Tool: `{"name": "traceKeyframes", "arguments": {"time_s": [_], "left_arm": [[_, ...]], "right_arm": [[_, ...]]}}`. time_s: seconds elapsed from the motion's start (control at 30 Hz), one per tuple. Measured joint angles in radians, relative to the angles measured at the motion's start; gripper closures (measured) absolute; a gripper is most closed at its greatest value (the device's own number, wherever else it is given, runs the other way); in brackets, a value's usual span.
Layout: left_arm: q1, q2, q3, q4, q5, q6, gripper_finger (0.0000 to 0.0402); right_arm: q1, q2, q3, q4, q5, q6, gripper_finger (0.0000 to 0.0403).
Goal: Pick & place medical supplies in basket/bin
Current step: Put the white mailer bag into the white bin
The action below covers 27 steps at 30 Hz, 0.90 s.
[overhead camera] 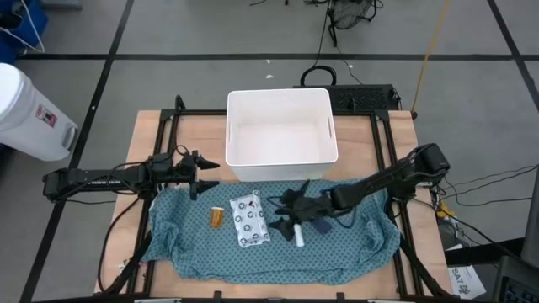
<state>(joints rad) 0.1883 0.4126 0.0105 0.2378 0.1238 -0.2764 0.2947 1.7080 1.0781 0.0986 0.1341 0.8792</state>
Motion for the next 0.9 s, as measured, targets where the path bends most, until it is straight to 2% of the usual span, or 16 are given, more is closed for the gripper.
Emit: {"name": "traceKeyframes", "arguments": {"time_s": [0.27,0.63,0.9], "left_arm": [[0.0,0.0,0.0,-0.001,0.0,-0.001,0.0041],[0.0,0.0,0.0,-0.004,0.006,-0.003,0.0041],[0.0,0.0,0.0,-0.004,0.006,-0.003,0.0041]], "right_arm": [[-0.078,0.129,0.073,-0.002,-0.19,0.147,0.0129],[-0.113,0.139,0.075,0.002,-0.162,0.16,0.0129],[-0.103,0.231,0.075,0.078,-0.195,0.209,0.0129]]}}
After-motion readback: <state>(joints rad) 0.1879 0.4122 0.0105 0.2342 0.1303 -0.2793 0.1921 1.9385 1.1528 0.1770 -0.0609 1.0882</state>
